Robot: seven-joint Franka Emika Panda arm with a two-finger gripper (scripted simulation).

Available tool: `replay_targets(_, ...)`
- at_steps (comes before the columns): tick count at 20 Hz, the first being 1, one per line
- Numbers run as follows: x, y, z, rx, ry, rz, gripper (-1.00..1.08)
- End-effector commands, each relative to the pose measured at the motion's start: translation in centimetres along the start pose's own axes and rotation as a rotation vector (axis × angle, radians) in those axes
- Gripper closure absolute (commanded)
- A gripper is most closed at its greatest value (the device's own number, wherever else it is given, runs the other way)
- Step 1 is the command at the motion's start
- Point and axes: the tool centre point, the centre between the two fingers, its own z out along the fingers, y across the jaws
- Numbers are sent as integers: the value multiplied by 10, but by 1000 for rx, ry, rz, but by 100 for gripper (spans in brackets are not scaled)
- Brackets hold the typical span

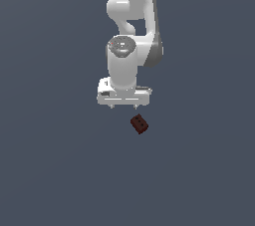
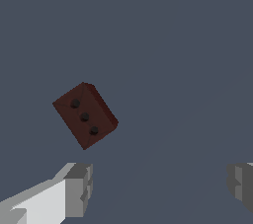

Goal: Pick up the object and move it to a goal position.

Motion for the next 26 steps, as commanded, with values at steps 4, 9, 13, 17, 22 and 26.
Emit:
replay_targets(4, 3, 2, -1, -2, 6, 7, -92)
replay_targets(9, 14, 9, -8, -11, 33, 35, -92)
replay_targets(13, 14, 10, -8, -12, 34, 37, -92)
replay_targets(17, 15, 7, -5, -12, 34, 17, -92)
replay_targets(22, 16, -1, 3, -14, 34, -48, -92)
replay_targets(26, 18, -12, 14, -14, 33, -132, -92)
